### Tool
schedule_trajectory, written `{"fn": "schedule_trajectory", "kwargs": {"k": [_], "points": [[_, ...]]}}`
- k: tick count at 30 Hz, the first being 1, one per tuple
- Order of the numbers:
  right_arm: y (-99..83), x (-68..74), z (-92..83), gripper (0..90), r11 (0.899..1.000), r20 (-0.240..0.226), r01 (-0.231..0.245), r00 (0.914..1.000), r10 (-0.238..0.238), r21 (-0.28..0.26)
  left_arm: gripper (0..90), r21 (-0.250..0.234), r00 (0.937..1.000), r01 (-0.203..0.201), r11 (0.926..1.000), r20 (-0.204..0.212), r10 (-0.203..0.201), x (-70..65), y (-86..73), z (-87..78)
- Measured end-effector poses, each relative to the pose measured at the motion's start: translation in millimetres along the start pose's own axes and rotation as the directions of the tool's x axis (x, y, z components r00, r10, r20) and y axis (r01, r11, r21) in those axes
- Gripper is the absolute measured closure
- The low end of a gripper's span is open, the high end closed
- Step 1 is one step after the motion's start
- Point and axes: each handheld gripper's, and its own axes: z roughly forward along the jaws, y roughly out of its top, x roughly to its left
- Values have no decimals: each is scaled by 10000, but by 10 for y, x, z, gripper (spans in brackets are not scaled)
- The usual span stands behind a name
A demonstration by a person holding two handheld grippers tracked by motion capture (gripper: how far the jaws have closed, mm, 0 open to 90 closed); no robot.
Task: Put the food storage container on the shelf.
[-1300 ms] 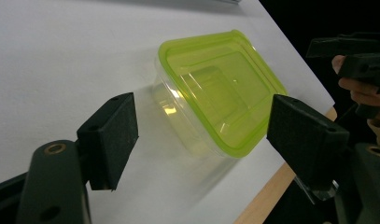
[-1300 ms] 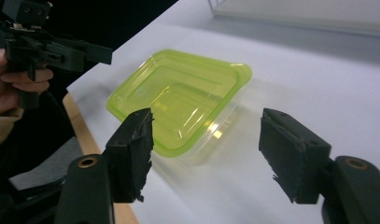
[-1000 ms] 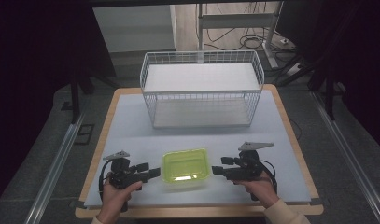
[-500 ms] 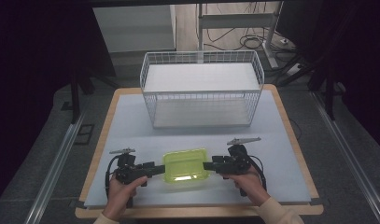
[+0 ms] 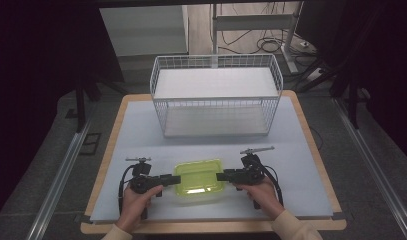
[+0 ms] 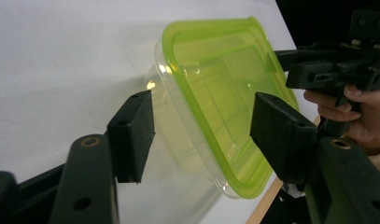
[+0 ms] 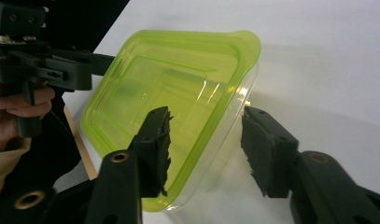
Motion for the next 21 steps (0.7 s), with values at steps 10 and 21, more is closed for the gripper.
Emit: {"fn": "schedule_trajectory", "kwargs": {"k": [10, 21], "points": [[-11, -32, 3, 662, 9997, -195, -169, 9997, 173, 202, 592, 233, 9991, 81, 9997, 423, -91, 26, -39, 8], [-33, -8, -32, 758, 9987, -366, -515, 9980, 515, 1, 769, -129, 9995, 30, 9999, 326, -26, -39, -67, -23]]}}
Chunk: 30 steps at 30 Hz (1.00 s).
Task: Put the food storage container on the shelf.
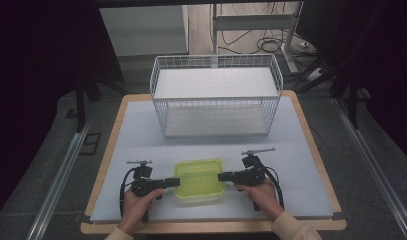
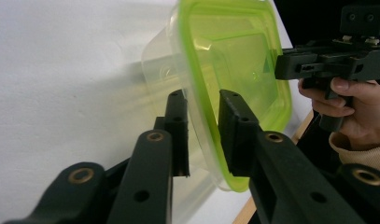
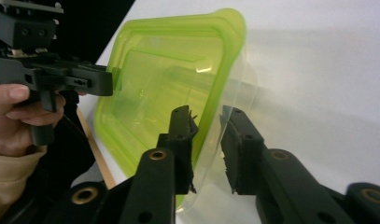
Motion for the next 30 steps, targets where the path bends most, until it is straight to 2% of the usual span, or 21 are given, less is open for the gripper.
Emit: {"fn": "schedule_trajectory", "kwargs": {"k": [6, 13, 23, 30], "points": [[-5, 15, -60, 807, 9996, -134, -206, 9997, 203, -169, 811, -136, 9995, -318, 9994, 2, 318, -58, -8, -35], [5, 63, -130, 809, 9993, -272, -142, 9995, 132, -338, 813, -267, 9986, -501, 9984, 140, 505, -103, 2, -73], [18, 104, -202, 809, 9985, -306, 85, 9995, -102, -547, 813, -437, 9963, -850, 9954, 102, 855, -185, 28, -101], [43, 159, -252, 809, 9961, -218, 413, 9988, -431, -783, 813, -565, 9948, -1005, 9933, 135, 1014, -231, 65, -137]]}}
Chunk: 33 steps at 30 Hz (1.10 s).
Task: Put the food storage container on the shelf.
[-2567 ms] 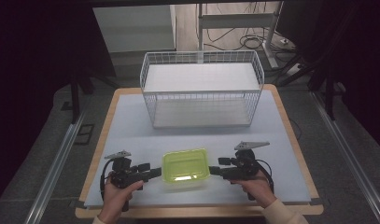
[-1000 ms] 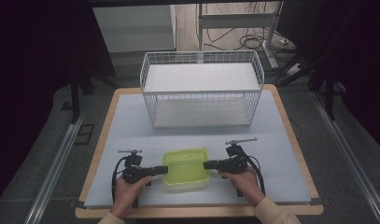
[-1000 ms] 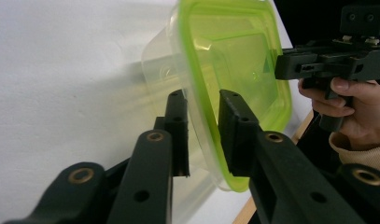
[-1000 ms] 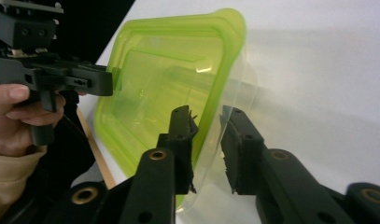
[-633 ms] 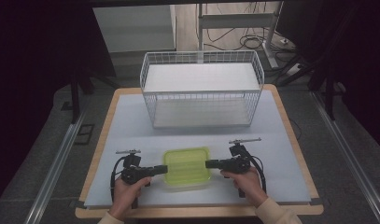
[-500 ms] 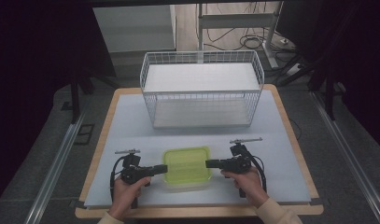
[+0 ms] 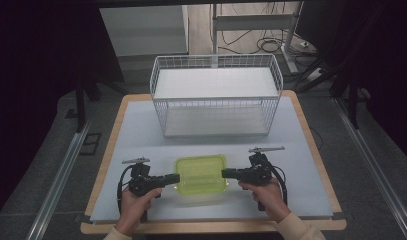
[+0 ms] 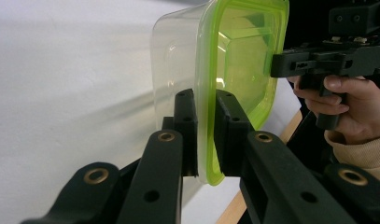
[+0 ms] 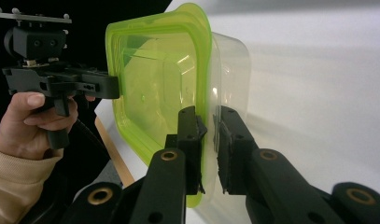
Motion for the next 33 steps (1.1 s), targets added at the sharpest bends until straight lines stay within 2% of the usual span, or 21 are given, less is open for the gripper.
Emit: {"fn": "schedule_trajectory", "kwargs": {"k": [14, 27, 33], "points": [[60, 66, -91, 809, 9995, 0, 252, 9997, -252, -210, 813, -141, 9997, -230, 9996, 32, 231, -86, 68, -29], [188, 137, -161, 809, 9973, 132, 602, 9981, -597, -427, 814, -260, 9991, -430, 9987, 18, 430, -151, 207, -62], [225, 143, -186, 809, 9970, 153, 598, 9981, -591, -496, 814, -224, 9986, -533, 9983, -25, 532, -177, 271, -60]]}}
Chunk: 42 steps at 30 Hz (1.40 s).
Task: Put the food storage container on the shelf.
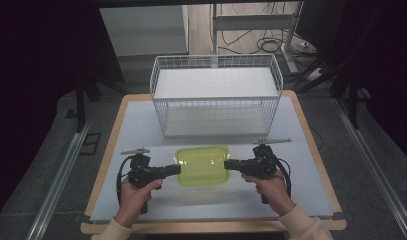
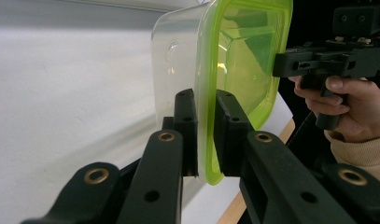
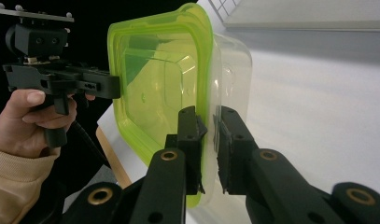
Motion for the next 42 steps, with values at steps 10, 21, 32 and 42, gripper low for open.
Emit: {"fn": "schedule_trajectory", "kwargs": {"k": [10, 21, 32, 42], "points": [[61, 0, -55, 809, 9999, 43, -16, 10000, 17, -128, 814, -1, 9999, -110, 9999, 17, 110, -40, 102, 14], [172, 22, -122, 809, 9996, 129, 91, 9999, -88, -284, 814, -63, 9996, -279, 9996, 48, 279, -89, 232, 12], [363, 119, -224, 809, 9970, 306, 548, 9981, -532, -542, 814, -319, 9987, -491, 9983, 86, 494, -191, 416, -40], [503, 138, -268, 809, 9958, 423, 627, 9973, -600, -669, 814, -398, 9982, -596, 9974, 52, 598, -232, 564, -41]]}}
